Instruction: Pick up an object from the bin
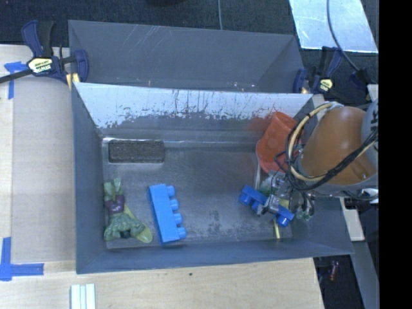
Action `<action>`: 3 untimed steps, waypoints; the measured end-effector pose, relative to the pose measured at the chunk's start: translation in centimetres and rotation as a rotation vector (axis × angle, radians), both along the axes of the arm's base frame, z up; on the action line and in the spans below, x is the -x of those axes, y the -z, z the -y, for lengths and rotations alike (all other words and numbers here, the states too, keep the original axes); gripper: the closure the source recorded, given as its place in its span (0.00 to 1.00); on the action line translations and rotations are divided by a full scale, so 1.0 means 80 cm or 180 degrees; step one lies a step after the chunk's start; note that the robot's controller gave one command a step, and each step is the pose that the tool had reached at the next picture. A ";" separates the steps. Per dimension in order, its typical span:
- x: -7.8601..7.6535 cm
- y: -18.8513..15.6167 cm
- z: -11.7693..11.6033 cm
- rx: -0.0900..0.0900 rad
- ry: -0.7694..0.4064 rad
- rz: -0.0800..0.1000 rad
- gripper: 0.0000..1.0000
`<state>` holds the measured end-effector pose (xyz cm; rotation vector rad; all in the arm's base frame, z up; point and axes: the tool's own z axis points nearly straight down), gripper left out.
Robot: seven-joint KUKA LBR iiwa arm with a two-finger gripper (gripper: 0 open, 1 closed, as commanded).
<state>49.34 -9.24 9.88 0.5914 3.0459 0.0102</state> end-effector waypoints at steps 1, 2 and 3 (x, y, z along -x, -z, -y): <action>0.000 0.000 0.000 0.0000 -0.0001 0.0001 1.00; 0.003 0.022 0.009 -0.0020 -0.0061 0.0065 1.00; -0.010 0.028 0.012 -0.0001 0.0068 0.0104 0.00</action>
Offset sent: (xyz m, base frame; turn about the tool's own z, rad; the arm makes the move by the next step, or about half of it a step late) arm -0.0108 -0.0135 -0.0288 -0.0110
